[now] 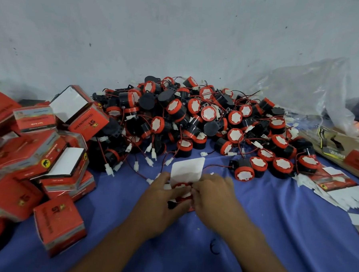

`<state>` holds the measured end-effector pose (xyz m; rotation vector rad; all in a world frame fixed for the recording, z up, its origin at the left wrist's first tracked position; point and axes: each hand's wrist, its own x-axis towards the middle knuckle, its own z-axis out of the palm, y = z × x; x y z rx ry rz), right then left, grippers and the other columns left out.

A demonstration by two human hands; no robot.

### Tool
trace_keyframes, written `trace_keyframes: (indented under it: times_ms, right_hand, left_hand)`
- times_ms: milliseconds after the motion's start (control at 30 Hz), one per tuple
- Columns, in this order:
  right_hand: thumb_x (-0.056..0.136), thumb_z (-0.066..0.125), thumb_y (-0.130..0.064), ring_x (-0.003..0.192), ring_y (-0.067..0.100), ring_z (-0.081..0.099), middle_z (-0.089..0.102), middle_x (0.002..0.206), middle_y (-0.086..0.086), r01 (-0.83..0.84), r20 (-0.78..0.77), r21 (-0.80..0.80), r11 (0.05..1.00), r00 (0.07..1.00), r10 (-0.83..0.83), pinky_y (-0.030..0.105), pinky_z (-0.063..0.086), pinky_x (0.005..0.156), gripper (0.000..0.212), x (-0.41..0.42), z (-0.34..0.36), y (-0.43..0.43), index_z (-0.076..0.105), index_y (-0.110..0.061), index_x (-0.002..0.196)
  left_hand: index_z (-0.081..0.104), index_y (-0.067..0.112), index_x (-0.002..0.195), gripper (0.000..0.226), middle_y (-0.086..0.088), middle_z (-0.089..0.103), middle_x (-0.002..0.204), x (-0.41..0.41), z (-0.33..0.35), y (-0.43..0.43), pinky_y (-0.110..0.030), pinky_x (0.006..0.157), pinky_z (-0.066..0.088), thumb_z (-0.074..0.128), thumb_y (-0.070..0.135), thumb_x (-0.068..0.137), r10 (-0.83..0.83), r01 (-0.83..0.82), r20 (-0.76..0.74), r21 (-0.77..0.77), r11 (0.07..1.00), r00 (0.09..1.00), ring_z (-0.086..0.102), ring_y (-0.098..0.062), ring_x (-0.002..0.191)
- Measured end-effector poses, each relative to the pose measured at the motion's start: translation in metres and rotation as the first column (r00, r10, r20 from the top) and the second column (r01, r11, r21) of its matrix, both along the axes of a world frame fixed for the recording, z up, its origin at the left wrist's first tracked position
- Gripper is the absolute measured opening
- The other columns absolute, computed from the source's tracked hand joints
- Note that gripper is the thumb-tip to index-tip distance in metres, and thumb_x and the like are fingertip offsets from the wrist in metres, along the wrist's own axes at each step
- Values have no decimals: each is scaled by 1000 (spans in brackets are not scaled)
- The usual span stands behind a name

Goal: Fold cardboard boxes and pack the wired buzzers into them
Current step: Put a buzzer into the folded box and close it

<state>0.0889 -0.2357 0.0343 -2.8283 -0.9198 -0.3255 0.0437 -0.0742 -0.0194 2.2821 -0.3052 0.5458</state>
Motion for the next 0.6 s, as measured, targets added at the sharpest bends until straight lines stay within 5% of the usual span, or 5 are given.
trace_keyframes:
  times_ms: [200,333,400,500,600]
  right_hand:
    - [97,47,-30,100,24,50,59,92,-5,214,-90,125,969,975,-204,33,24,71,28,1,2,2,66,-25,77]
    - [83,73,-22,94,36,63,72,82,7,469,-535,605,644,838,-107,40,51,79,20,20,-7,-8,75,-20,63]
    - [80,79,-11,85,32,71,75,76,11,585,-683,654,479,729,42,48,59,81,10,25,-9,-12,77,-13,71]
    - [80,78,-4,74,24,70,73,79,9,620,-708,658,426,703,71,39,60,71,16,28,-22,-8,65,-14,80]
    - [82,77,-9,77,23,65,68,89,7,590,-640,697,407,768,-18,36,54,62,31,28,-33,0,52,-24,91]
  left_hand:
    - [71,22,115,39,19,39,132,-2,-2,1,-14,89,47,67,48,86,-20,23,71,-52,998,997,55,1,109]
    - [74,16,108,31,23,39,126,-3,1,1,-3,83,42,73,30,81,-20,23,133,-24,999,991,50,11,106]
    - [73,17,109,31,21,38,129,-4,1,-1,-4,84,42,73,30,81,-30,32,128,-11,999,991,48,10,110]
    - [63,25,116,40,16,35,128,-4,1,-4,-6,92,39,76,36,80,33,-25,145,-57,998,989,44,4,117]
    - [43,36,113,63,8,42,119,-3,1,-5,-12,93,44,88,21,71,181,-120,181,-303,946,967,52,-6,112]
